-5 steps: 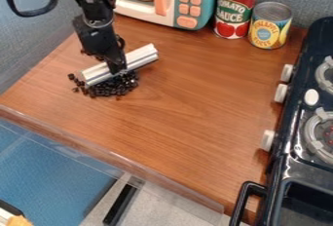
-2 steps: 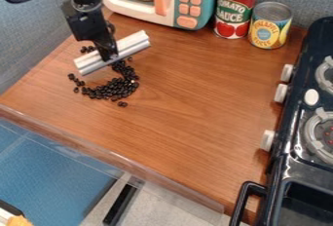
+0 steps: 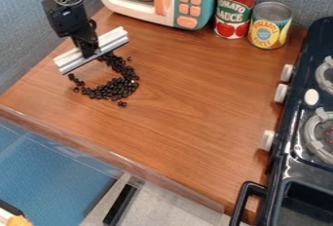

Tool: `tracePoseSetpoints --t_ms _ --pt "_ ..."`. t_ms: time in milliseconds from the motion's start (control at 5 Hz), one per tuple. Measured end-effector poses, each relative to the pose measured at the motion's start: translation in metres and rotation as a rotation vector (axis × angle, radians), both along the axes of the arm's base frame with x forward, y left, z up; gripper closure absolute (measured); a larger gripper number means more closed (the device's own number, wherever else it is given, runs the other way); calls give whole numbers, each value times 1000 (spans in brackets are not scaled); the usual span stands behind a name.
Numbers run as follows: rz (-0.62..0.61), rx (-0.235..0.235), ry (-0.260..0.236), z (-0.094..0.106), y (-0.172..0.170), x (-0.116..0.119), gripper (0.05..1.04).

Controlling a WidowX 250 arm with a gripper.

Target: Sweep into pile

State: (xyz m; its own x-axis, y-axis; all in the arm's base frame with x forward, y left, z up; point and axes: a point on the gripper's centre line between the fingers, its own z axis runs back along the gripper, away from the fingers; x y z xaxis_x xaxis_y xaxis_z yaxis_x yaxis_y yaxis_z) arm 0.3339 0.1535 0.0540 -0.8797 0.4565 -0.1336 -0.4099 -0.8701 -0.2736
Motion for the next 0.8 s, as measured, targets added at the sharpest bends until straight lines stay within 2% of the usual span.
tracePoseSetpoints --t_ms 200,600,800 --pt "88 29 1 8 13 -1 753" --pt "144 92 -36 23 43 9 753" --pt "149 104 -12 12 49 10 753"
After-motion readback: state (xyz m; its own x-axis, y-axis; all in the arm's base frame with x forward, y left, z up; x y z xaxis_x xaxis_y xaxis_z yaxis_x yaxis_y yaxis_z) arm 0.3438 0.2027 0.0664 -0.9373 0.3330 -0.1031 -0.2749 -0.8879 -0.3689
